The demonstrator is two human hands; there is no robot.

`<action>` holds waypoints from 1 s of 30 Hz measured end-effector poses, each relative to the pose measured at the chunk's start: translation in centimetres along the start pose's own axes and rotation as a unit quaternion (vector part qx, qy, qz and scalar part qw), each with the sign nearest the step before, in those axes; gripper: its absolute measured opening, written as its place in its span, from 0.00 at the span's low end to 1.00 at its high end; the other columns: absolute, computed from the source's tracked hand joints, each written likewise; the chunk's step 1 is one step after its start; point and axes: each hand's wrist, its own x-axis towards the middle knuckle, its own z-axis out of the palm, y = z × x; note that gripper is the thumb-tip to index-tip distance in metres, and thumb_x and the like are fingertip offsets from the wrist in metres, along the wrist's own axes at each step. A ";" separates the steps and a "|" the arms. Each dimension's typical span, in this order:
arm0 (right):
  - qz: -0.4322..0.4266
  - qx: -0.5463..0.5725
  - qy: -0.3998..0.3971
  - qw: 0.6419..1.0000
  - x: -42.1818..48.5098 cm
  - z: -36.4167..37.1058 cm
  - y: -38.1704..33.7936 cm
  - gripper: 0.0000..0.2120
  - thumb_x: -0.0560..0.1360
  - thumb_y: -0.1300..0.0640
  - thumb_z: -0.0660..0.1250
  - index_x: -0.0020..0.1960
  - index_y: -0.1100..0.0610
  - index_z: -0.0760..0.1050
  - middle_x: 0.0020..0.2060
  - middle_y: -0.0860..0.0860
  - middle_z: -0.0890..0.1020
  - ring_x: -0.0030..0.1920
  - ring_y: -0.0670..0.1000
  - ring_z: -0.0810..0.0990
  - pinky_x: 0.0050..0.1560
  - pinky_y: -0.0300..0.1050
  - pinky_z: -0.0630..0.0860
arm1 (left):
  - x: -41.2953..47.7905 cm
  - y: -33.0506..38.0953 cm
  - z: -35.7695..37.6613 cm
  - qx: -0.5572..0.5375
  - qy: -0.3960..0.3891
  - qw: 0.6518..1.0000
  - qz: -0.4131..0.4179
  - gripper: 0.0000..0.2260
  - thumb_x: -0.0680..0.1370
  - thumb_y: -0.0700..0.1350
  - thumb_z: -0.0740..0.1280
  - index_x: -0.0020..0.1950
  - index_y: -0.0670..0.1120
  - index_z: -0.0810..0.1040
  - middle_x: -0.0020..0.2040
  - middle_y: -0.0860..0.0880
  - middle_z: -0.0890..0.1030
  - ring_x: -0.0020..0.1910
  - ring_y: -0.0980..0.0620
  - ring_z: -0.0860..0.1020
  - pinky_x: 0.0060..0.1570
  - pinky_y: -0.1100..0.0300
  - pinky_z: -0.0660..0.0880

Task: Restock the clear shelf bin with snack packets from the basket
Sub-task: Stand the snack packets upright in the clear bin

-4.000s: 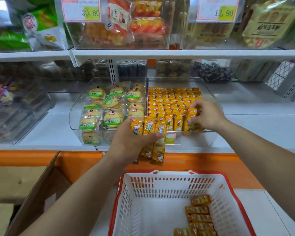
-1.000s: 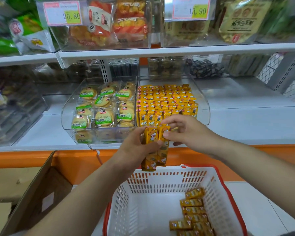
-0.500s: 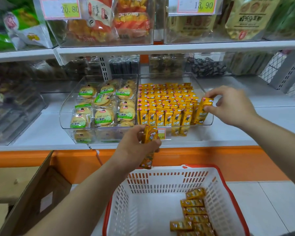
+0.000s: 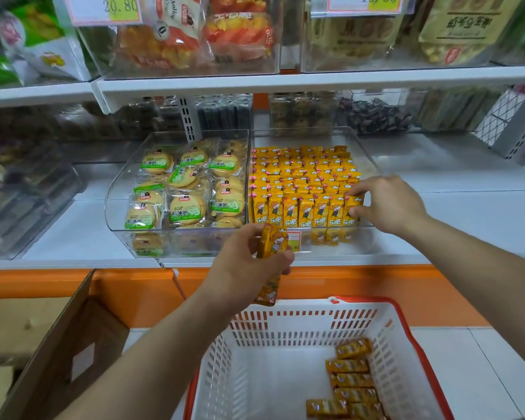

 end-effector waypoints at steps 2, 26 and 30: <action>0.014 -0.028 -0.010 0.999 0.1 0.1 -0.2 0.18 0.71 0.46 0.76 0.60 0.42 0.80 0.56 0.50 0.83 0.60 0.55 0.75 0.51 0.50 0.77 | 0.0 0.0 0.1 -0.012 -0.004 1.000 0.001 0.15 0.77 0.49 0.74 0.62 0.52 0.77 0.45 0.56 0.87 0.43 0.56 0.86 0.38 0.61 0.83; -0.010 0.472 -0.191 0.861 -9.8 -5.4 -5.2 0.11 0.79 0.53 0.68 0.60 0.43 0.79 0.49 0.46 0.84 0.46 0.48 0.85 0.40 0.39 0.78 | -0.4 1.1 4.8 -0.100 -0.091 0.991 0.006 0.20 0.77 0.36 0.73 0.59 0.60 0.84 0.55 0.47 0.86 0.54 0.43 0.85 0.57 0.42 0.81; 0.028 0.491 -0.160 0.856 -10.1 -5.4 -4.5 0.12 0.75 0.55 0.73 0.57 0.47 0.78 0.54 0.50 0.80 0.46 0.49 0.85 0.44 0.44 0.81 | -0.4 1.3 5.5 -0.098 -0.057 0.993 0.007 0.18 0.74 0.41 0.77 0.62 0.54 0.81 0.55 0.49 0.87 0.53 0.46 0.86 0.57 0.42 0.81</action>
